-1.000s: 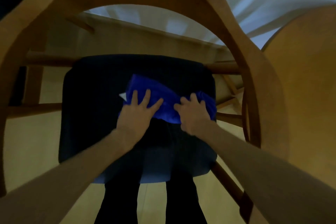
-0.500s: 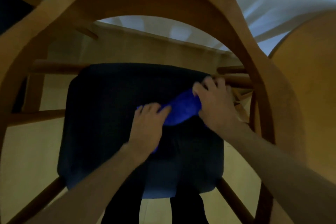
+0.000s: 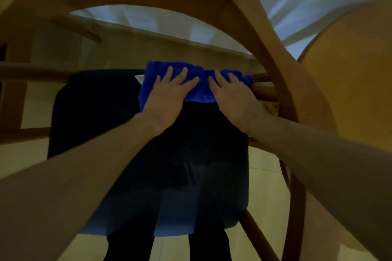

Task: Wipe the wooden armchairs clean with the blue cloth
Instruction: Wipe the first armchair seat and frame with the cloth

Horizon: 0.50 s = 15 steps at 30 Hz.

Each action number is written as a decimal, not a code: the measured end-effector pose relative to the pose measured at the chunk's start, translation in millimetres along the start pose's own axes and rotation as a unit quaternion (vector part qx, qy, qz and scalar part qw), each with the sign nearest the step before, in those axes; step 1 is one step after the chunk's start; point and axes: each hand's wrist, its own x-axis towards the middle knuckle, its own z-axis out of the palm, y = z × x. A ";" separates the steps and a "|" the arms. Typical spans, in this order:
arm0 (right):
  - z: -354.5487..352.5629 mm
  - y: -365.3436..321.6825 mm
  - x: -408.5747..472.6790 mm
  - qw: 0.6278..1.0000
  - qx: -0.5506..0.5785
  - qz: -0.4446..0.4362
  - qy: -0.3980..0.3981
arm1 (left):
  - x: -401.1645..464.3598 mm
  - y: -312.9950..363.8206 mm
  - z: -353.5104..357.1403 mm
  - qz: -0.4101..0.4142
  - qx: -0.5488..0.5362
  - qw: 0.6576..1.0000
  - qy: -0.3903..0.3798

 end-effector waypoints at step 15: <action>42.8 -51.5 -150.3 0.977 0.110 0.081 -0.167 | -126.2 51.5 99.3 0.057 0.060 0.992 -0.094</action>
